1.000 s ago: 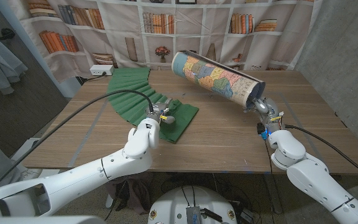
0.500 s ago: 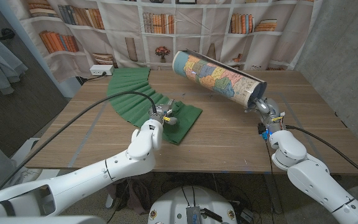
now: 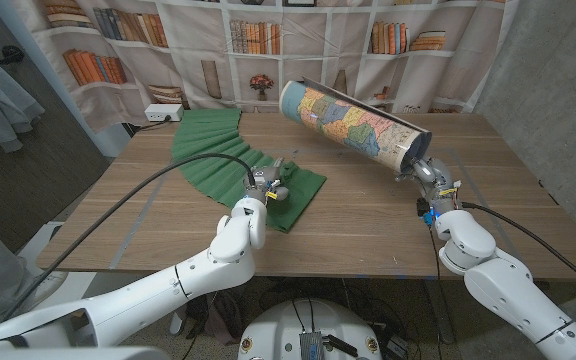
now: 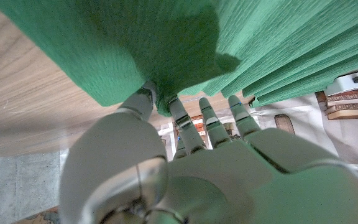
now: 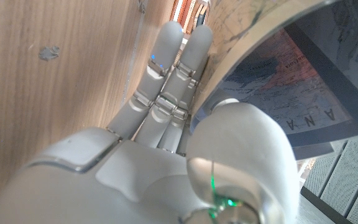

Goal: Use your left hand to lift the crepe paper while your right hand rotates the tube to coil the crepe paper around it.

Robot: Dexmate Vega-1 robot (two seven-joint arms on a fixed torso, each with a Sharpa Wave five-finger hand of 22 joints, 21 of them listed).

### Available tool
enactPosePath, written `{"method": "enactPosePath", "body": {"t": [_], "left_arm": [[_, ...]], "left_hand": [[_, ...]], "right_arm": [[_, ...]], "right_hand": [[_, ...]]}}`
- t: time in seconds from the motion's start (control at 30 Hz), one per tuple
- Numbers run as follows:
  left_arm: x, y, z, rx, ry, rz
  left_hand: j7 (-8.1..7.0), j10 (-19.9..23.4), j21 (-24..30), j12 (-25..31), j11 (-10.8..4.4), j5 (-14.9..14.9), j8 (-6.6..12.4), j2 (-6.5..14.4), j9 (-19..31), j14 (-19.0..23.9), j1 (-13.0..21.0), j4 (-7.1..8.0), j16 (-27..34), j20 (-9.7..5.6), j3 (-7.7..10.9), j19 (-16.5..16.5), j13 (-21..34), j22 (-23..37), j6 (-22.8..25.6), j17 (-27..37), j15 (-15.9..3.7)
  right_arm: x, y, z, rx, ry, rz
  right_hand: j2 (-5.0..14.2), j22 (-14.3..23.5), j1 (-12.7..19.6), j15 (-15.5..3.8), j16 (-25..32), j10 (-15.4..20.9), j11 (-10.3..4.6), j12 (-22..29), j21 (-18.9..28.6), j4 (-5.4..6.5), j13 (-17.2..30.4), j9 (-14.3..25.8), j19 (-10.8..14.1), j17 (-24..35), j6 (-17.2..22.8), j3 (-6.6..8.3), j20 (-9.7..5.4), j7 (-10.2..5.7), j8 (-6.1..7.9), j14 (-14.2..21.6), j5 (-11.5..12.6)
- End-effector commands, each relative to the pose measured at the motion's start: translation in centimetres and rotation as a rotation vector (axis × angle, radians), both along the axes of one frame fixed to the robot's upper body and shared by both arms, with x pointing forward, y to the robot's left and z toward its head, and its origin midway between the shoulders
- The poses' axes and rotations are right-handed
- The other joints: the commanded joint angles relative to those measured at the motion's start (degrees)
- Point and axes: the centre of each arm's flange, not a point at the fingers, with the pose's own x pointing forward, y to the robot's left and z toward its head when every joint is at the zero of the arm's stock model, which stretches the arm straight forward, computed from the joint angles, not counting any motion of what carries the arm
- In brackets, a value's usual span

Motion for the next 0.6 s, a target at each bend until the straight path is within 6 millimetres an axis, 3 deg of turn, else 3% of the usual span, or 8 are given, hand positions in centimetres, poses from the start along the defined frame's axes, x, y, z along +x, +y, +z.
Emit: {"method": "enactPosePath", "body": {"t": [0.03, 0.1, 0.17, 0.37, 0.4, 0.47, 0.53, 0.6], "left_arm": [[-0.4, -0.3, -0.4, -0.070, -0.121, -0.030], [-0.6, -0.3, -0.3, -0.075, -0.133, -0.029], [-0.7, -0.3, -0.2, -0.081, -0.144, -0.031], [-1.3, 0.0, -0.3, -0.111, -0.195, -0.021], [-1.4, 0.1, -0.3, -0.115, -0.209, -0.023], [-1.6, 0.4, -0.2, -0.121, -0.229, -0.023], [-1.6, 0.6, -0.3, -0.134, -0.240, -0.026], [-1.7, 1.0, -0.3, -0.149, -0.248, -0.035]], "left_hand": [[-0.69, 1.8, 0.5, 2.8, 0.00, 0.2, 0.72, 0.7, 0.2, 2.3, 3.6, -0.17, 1.5, 0.00, -0.03, 0.8, 2.4, 0.1, 2.0, 1.5, -9.07], [-2.06, 1.9, 0.8, 4.9, 0.08, -0.2, 0.62, 0.1, 0.3, 7.2, 6.3, -0.05, 4.1, -0.43, -1.47, 1.8, 4.4, 0.1, 3.3, 3.4, -10.94], [-4.50, 0.7, 1.2, 8.2, 0.12, 0.0, 1.59, -0.9, 0.8, 17.8, 11.5, 0.20, 10.6, -1.06, -5.02, 3.4, 7.8, 0.3, 8.9, 8.3, -11.05], [-4.06, 0.3, 1.5, 10.2, 0.45, 0.3, 1.51, -0.9, 1.0, 20.2, 14.6, 0.40, 13.5, -1.71, -7.31, 4.6, 9.7, 0.3, 10.8, 12.0, -11.30], [-3.91, -0.1, 2.0, 10.9, 0.80, 0.4, 1.96, -0.7, 1.2, 22.3, 15.8, 0.57, 14.7, -2.84, -8.01, 6.0, 10.2, 0.3, 12.7, 13.3, -11.43], [-3.58, -3.2, 4.1, 12.9, 0.94, 0.6, 6.66, -0.5, 2.8, 26.4, 18.9, 1.24, 15.1, -6.59, -10.26, 10.3, 11.9, 0.8, 27.5, 15.9, -11.45], [-3.25, -3.8, 6.7, 13.4, 0.83, 0.6, 8.16, -0.3, 4.1, 27.9, 19.9, 1.57, 13.6, -10.31, -11.29, 15.3, 11.3, 1.2, 33.1, 16.3, -11.49], [-2.47, -3.9, 8.4, 13.9, 0.79, 0.5, 9.96, -0.2, 5.0, 28.5, 20.3, 1.73, 12.6, -11.47, -11.89, 17.8, 11.4, 1.4, 37.8, 16.3, -11.51]], "right_arm": [[-0.3, -0.3, 0.2, 0.006, -0.003, 0.000], [-0.3, -0.3, 0.2, 0.006, -0.003, 0.000], [-0.4, -0.3, 0.3, 0.007, -0.005, 0.000], [-0.4, -0.3, 0.3, 0.006, -0.003, -0.001], [-0.4, -0.3, 0.3, 0.006, -0.002, 0.000], [-0.4, -0.3, 0.3, 0.008, -0.002, -0.001], [-0.4, -0.3, 0.3, 0.010, -0.003, -0.001], [-0.5, -0.3, 0.3, 0.010, -0.004, -0.001]], "right_hand": [[-0.03, -0.1, 0.9, -0.35, -0.1, 0.8, -0.29, -0.3, 0.6, -0.54, 0.2, 0.3, -0.2, 0.2, 0.6, 0.62, -2.07, 0.12, 0.30, 0.2, 0.4], [-0.05, -0.1, 0.9, -0.36, -0.2, 0.8, -0.34, -0.3, 0.6, -0.55, 0.2, 0.3, -0.2, 0.1, 0.6, 0.62, -2.07, 0.10, 0.30, 0.1, 0.4], [-0.05, -0.2, 0.9, -0.36, -0.2, 0.8, -0.30, -0.4, 0.7, -0.55, 0.3, 0.3, -0.3, 0.1, 0.6, 0.62, -2.07, 0.09, 0.29, 0.1, 0.4], [-0.03, -0.3, 0.9, -0.35, -0.3, 0.9, -0.33, -0.5, 0.9, -0.52, 0.2, 0.3, -0.3, 0.1, 0.6, 0.61, -2.06, 0.09, 0.28, 0.1, 0.4], [-0.03, -0.4, 0.9, -0.35, -0.2, 0.8, -0.35, -0.5, 0.9, -0.52, 0.3, 0.3, -0.4, 0.2, 0.6, 0.60, -2.06, 0.08, 0.28, 0.2, 0.4], [-0.03, -0.4, 0.9, -0.34, -0.2, 0.8, -0.40, -0.6, 1.0, -0.51, 0.3, 0.3, -0.4, 0.2, 0.6, 0.60, -2.07, 0.05, 0.28, 0.2, 0.3], [-0.02, -0.5, 0.9, -0.34, -0.3, 0.9, -0.41, -0.6, 1.0, -0.50, 0.3, 0.3, -0.4, 0.1, 0.6, 0.60, -2.07, 0.01, 0.27, 0.1, 0.3], [-0.02, -0.5, 0.9, -0.34, -0.3, 1.0, -0.42, -0.6, 1.0, -0.50, 0.2, 0.3, -0.4, 0.2, 0.5, 0.60, -2.07, 0.00, 0.26, 0.2, 0.3]]}}
